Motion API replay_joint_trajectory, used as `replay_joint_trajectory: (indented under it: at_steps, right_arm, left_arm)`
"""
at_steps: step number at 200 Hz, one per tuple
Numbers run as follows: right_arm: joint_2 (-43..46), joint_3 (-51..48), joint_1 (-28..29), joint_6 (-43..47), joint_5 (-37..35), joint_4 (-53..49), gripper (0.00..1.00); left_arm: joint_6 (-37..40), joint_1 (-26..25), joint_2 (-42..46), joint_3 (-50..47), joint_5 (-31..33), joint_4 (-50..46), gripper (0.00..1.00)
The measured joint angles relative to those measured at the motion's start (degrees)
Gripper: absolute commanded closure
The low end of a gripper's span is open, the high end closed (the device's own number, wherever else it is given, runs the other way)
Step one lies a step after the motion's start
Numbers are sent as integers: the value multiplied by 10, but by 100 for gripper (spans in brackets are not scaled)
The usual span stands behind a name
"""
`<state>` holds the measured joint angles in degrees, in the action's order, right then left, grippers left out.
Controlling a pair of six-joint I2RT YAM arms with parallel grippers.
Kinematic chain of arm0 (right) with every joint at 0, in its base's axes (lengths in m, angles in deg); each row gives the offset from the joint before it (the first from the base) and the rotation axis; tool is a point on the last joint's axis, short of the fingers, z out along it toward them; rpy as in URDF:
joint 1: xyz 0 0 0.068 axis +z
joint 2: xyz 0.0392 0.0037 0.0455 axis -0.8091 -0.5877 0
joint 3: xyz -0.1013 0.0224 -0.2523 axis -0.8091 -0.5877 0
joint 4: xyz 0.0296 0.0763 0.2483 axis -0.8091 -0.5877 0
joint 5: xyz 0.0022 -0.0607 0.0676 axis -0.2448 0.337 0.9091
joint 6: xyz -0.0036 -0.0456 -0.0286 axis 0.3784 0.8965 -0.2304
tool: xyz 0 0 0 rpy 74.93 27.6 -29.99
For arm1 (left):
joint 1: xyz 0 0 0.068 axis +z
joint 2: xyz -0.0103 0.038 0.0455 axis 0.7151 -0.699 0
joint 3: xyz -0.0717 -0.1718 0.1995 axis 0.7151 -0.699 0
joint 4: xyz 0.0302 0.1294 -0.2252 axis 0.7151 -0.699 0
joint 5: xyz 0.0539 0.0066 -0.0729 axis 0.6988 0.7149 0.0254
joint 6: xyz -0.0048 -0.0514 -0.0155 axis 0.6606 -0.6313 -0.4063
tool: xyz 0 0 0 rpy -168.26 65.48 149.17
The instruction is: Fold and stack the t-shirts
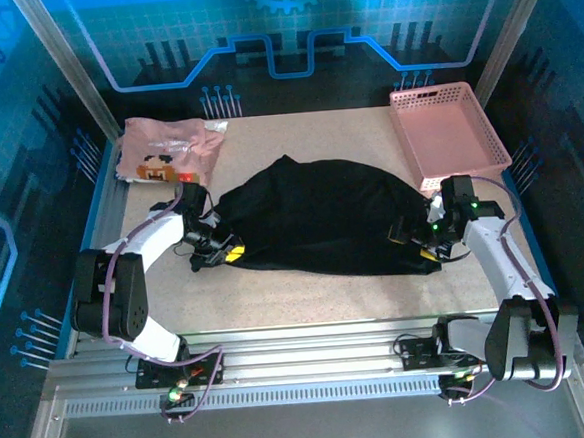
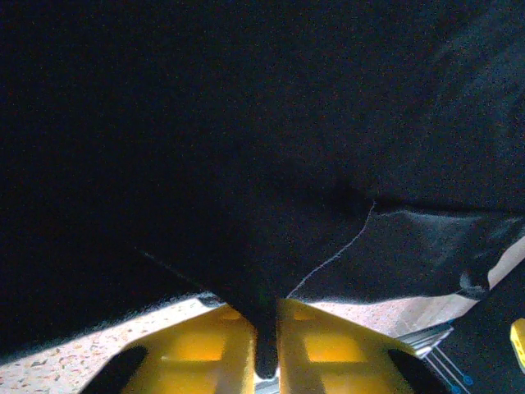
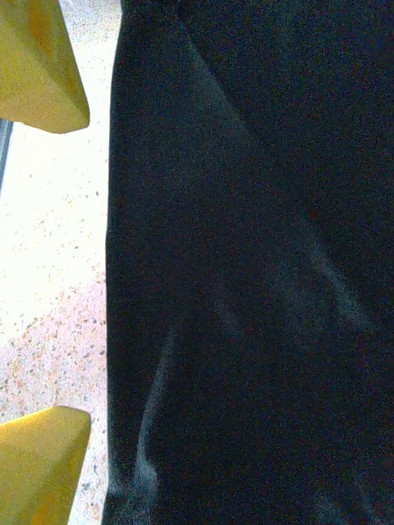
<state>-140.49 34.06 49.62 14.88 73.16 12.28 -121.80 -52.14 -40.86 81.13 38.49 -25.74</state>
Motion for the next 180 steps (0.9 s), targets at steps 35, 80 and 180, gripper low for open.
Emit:
replay_joint_trajectory:
  at_steps: [35,80,180]
  right_arm:
    - [-1,0,0,0,0,0,12]
    - [-1,0,0,1,0,0,12]
    - [-7,-4,0,4,-2,5,12]
  left_arm:
    - [2,0,0,1,0,-1,100]
    - [2,0,-1,43,0,-12,100]
    - [65,-9,-168,238,9,-31,100]
